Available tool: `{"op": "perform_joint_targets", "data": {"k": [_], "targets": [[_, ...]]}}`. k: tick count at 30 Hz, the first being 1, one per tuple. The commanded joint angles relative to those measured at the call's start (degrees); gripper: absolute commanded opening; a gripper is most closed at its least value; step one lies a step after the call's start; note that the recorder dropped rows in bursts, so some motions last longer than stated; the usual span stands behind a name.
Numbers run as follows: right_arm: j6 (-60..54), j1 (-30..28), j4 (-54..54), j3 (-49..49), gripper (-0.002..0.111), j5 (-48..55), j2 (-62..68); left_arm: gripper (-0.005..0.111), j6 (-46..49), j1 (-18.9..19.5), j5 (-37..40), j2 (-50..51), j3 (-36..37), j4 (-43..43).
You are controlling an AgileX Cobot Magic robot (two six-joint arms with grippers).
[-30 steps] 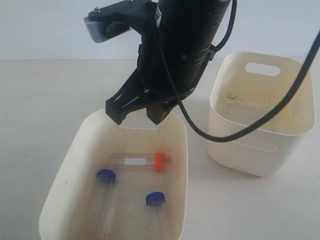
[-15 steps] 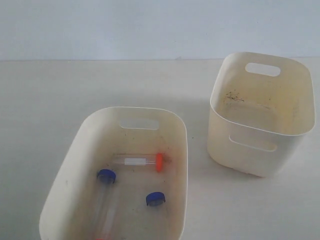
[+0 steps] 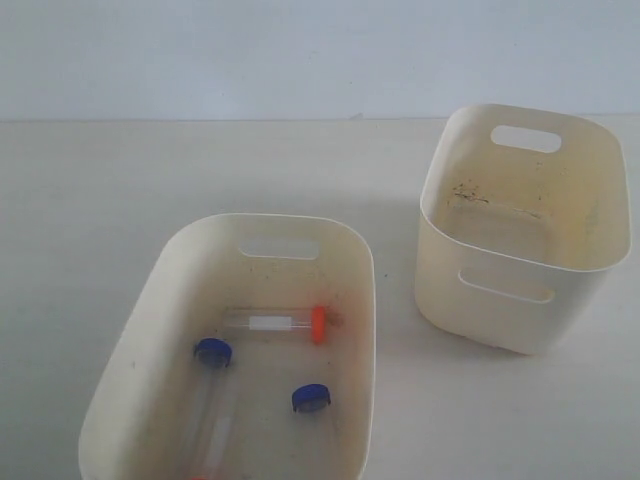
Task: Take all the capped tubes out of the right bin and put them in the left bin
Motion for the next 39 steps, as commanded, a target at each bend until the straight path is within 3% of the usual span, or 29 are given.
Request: {"op": "perform_joint_targets", "data": {"k": [1, 6, 8, 19, 39], "targets": [[0.44, -1.18, 0.07, 13.3, 0.003, -4.18, -10.55, 0.004, -0.54, -0.08, -0.18, 0.03, -0.21, -0.18], [0.86, -4.66, 0.37, 19.61, 0.003, -4.01, -20.93, 0.004, -0.54, -0.08, -0.18, 0.03, -0.21, -0.18], [0.86, -4.66, 0.37, 19.61, 0.003, 1.72, -23.0, 0.004, -0.54, -0.08, -0.18, 0.03, -0.21, -0.18], [-0.24, -4.66, 0.37, 19.61, 0.003, 14.24, -25.99, 0.004, -0.54, -0.08, -0.18, 0.03, -0.21, -0.18], [-2.95, -4.66, 3.56, 19.61, 0.003, 13.72, -25.99, 0.004, -0.54, -0.08, -0.18, 0.03, -0.21, -0.18]]}}
